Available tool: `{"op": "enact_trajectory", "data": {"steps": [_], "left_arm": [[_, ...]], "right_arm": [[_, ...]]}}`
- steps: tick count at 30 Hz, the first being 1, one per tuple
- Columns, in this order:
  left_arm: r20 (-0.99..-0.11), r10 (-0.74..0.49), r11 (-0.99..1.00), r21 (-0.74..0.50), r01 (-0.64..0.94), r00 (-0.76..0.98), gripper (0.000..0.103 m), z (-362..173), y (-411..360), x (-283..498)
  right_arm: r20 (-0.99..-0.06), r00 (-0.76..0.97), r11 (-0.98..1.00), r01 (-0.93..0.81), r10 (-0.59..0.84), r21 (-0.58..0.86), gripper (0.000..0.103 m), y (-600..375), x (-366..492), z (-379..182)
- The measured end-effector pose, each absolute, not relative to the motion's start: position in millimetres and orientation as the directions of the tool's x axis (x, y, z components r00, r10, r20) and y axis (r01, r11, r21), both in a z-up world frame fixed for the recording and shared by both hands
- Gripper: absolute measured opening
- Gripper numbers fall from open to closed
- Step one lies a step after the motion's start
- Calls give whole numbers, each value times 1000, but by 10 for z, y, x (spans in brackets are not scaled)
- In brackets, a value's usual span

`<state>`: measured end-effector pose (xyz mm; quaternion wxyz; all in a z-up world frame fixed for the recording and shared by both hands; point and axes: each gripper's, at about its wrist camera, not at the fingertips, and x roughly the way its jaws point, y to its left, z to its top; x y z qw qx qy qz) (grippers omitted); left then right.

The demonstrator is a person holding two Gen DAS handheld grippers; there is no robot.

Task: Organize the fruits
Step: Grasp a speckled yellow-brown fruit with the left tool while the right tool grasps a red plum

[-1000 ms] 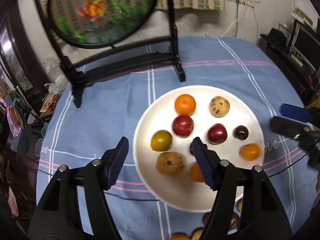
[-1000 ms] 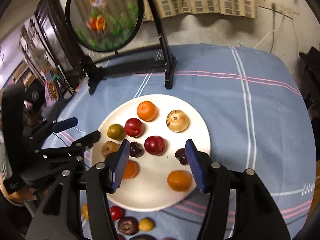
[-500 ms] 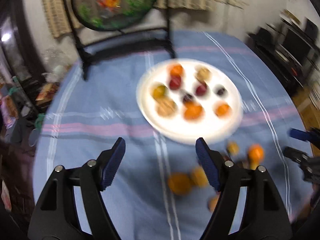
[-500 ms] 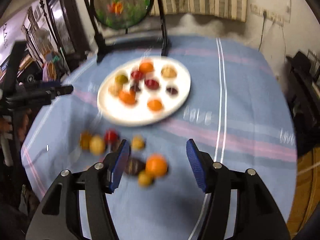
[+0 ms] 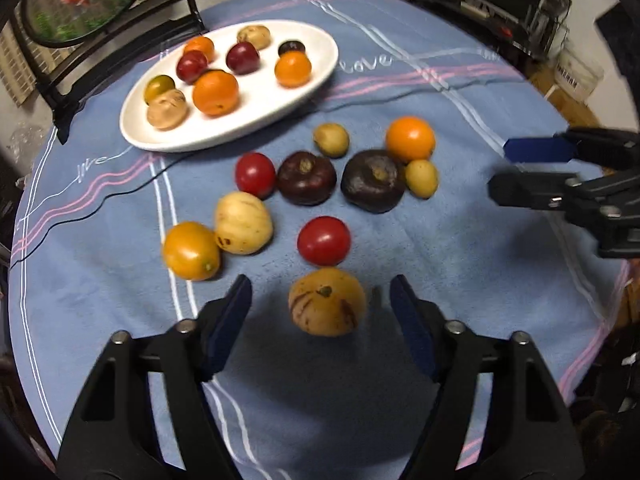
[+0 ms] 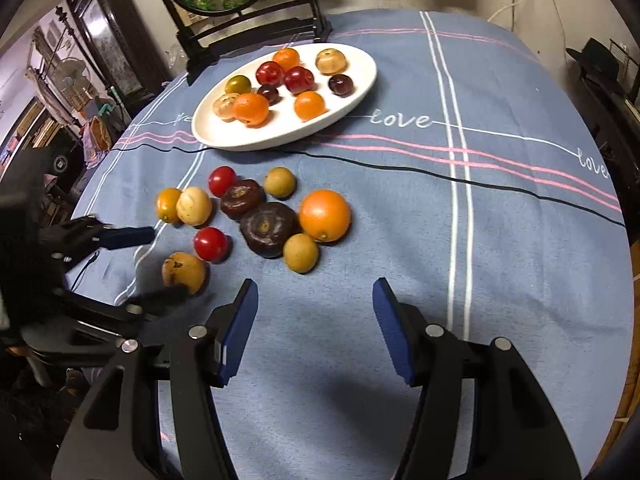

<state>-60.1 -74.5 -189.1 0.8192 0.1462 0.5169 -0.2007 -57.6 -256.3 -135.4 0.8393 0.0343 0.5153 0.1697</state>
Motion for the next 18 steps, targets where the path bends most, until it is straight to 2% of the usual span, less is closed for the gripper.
{"op": "enact_trajectory", "data": {"steps": [2,7,11,15,18], "left_arm": [[-910,-204,874,-3,485,362,43,-1925,-724,-588],[-894,-220,905,-38,423,390,42,-1742,-386,-610],[-887,-178,940,-26,340,426,42,-1636,-48,-597],[-882,-158,959,-30,281,444,42,-1567,190,-594],[-877,-155,963,-31,268,456,42,-1525,237,-621]], "right_arm": [[-850,407,934,-264,335,242,60,-2490,-573,-1354],[-844,360,894,-361,397,266,60,-2087,-543,-1394],[-846,327,860,-441,421,257,60,-1737,-493,-1455],[-868,307,853,-476,391,216,60,-1490,-363,-1562],[-886,293,856,-480,361,190,55,-1370,-248,-1652]]}}
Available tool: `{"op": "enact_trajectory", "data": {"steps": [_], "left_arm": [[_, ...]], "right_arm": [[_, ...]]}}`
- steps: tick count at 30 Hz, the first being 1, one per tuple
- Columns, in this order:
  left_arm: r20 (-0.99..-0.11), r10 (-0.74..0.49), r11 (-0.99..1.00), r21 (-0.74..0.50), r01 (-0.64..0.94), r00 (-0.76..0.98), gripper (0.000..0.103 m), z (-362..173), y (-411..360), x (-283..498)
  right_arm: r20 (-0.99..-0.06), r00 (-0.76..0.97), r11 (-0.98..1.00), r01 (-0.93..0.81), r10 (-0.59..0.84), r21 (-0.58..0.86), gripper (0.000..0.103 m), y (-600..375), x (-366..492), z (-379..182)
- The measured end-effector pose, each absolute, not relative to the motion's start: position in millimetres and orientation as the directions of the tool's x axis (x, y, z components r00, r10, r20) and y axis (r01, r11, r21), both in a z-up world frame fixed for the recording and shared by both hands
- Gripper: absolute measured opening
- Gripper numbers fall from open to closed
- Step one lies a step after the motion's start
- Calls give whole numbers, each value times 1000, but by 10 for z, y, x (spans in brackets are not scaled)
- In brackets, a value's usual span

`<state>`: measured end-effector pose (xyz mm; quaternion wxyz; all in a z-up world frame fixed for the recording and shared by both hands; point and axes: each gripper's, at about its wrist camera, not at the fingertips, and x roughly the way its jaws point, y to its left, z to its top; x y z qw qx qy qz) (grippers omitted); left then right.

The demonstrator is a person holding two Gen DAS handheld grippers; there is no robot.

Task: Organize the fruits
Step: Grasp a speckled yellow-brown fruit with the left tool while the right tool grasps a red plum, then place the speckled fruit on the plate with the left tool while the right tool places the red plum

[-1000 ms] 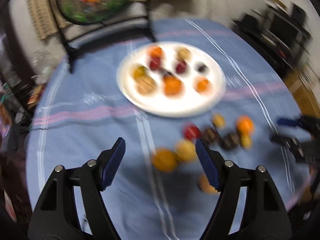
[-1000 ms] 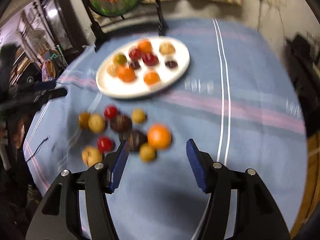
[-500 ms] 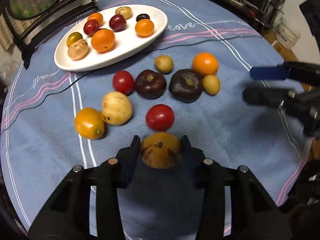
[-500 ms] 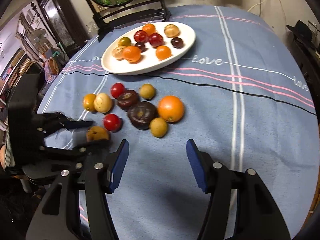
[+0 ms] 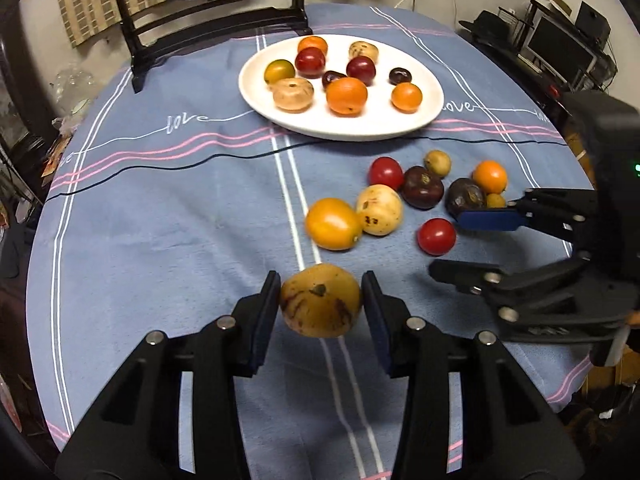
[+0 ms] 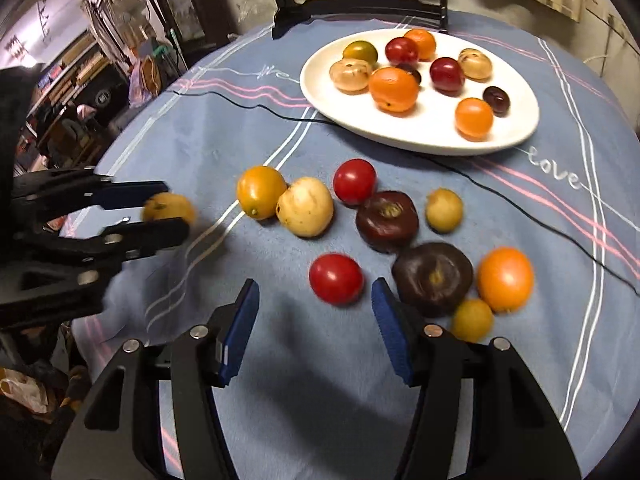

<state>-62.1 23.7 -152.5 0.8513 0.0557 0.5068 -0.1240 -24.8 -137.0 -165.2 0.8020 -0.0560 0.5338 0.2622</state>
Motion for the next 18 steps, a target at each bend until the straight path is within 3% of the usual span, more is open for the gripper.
{"op": "enact_trajectory", "data": {"steps": [6,18], "left_arm": [[-879,-156,967,-44,249,450,42,-1525,311,-632],[-830,-230,945,-66,320,508,42,-1197,86,-370]], "right_arm": [[-899,292,847,-513,327,142,32,-1319,-163,-1720],[-840,362,876,-419,404,240,31,-1834,-195,-1214]]}}
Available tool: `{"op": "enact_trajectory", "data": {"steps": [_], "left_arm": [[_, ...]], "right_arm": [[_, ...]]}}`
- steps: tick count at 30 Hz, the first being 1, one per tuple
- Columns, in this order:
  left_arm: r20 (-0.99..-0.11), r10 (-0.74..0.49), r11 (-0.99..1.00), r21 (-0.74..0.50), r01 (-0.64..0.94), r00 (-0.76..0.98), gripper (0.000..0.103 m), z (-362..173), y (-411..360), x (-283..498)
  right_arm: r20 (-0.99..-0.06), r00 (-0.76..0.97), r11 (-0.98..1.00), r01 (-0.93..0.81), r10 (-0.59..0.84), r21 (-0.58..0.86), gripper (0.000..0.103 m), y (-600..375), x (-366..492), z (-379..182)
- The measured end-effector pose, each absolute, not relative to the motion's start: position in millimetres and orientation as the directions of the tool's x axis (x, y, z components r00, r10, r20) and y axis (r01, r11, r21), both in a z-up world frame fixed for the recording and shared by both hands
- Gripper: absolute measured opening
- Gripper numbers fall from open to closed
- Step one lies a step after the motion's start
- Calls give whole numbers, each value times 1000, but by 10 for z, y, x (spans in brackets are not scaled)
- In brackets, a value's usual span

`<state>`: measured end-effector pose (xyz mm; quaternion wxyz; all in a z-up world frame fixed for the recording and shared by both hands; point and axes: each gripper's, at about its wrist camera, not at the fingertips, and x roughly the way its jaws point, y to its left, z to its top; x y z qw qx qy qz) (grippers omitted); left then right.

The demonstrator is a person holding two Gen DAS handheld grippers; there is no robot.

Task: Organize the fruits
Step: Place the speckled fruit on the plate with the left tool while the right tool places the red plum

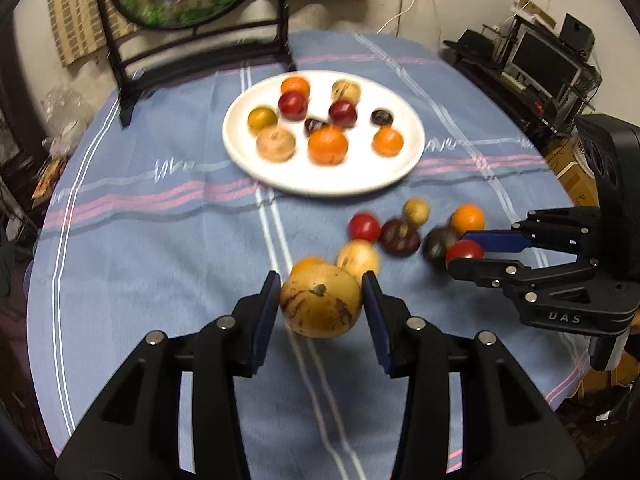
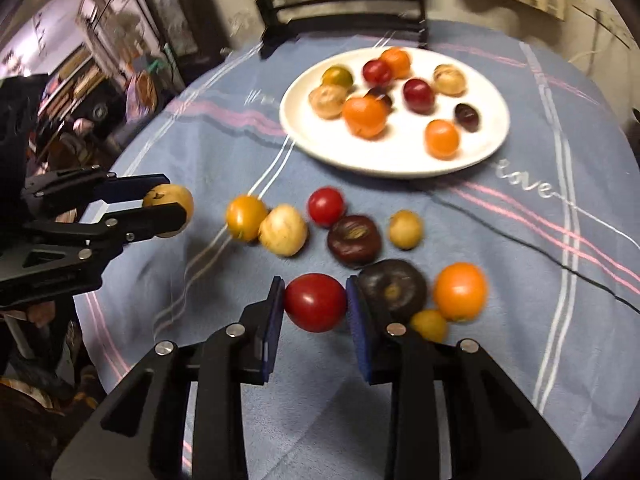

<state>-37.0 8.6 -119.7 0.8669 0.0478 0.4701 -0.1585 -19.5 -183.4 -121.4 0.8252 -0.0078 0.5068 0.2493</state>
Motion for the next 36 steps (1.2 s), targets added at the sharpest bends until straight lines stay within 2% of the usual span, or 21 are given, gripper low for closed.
{"op": "enact_trajectory", "data": {"steps": [14,22,36], "left_arm": [[-765,-235,949,-46,313,599,42,-760,-139,496],[-772,-213,951,-25,307,598,42,-843,-273,980],[-839,-157,960,-6,280,521,43,-1346,-387,1516]], "right_arm": [[-745,509,896,-335,431,290,31,-2223,629,-579],[-741,486,882,-337,463,329,31,-2127,1097,-708],[-789,404,880,-310,464,359,33,-2012,1658,-1182]]}}
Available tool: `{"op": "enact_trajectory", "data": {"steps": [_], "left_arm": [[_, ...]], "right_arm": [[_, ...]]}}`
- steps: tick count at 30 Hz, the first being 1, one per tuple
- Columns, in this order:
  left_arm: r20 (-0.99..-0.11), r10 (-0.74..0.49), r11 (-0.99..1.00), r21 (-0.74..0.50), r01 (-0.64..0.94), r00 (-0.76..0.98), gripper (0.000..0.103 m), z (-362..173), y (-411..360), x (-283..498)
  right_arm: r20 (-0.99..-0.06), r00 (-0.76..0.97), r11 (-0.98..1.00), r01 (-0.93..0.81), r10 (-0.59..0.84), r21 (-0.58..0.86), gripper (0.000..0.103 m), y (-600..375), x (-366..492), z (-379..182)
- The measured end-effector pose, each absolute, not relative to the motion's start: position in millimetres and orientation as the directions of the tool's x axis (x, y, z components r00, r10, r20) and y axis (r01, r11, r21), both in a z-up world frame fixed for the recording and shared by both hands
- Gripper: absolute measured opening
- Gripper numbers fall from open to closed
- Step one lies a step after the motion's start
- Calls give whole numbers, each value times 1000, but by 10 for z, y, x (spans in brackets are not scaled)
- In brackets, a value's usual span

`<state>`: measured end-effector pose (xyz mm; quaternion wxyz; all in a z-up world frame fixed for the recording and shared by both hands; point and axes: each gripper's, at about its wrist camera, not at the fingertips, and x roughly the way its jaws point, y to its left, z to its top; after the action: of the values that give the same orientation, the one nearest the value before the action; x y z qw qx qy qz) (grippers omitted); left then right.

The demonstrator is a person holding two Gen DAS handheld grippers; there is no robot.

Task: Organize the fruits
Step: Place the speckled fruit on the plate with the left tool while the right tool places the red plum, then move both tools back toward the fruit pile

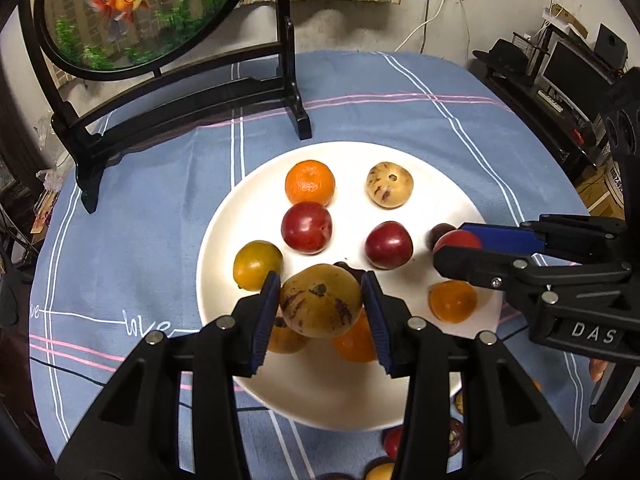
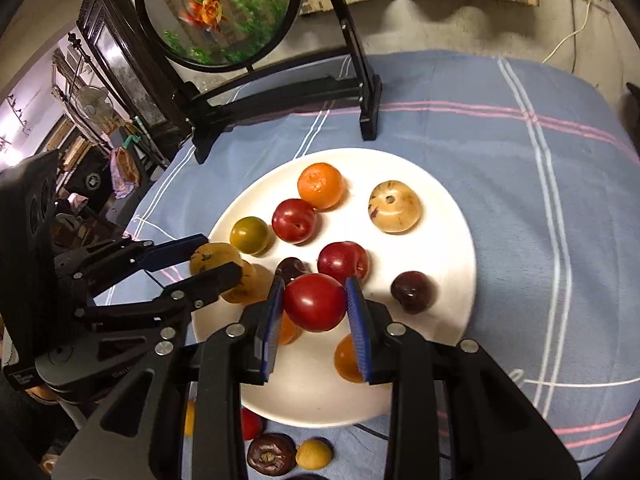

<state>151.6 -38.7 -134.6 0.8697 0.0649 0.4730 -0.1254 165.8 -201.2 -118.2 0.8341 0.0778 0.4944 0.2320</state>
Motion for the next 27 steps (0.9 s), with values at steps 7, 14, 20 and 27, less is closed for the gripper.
{"op": "enact_trajectory", "data": {"steps": [7,14,20,27], "left_arm": [[-820,-140,968,5,251,554,70,-1273,-363,1528],[-802,-136,968,17,250,582,73,-1088,-358,1370],[-783,-139,967,25,255,607,75,-901,-353,1138],[-754,-106,977,43,210,648,81,-736,-47,714]], "right_arm": [[-790,389,878,-281,474,388,34,-2066,1721,-1170],[-764,415,869,-252,495,426,35,-2237,1578,-994],[-704,451,834,-239,548,497,35,-2353,1376,-755],[-698,520,870,-289,492,399,51,-2378,828,-492]]}}
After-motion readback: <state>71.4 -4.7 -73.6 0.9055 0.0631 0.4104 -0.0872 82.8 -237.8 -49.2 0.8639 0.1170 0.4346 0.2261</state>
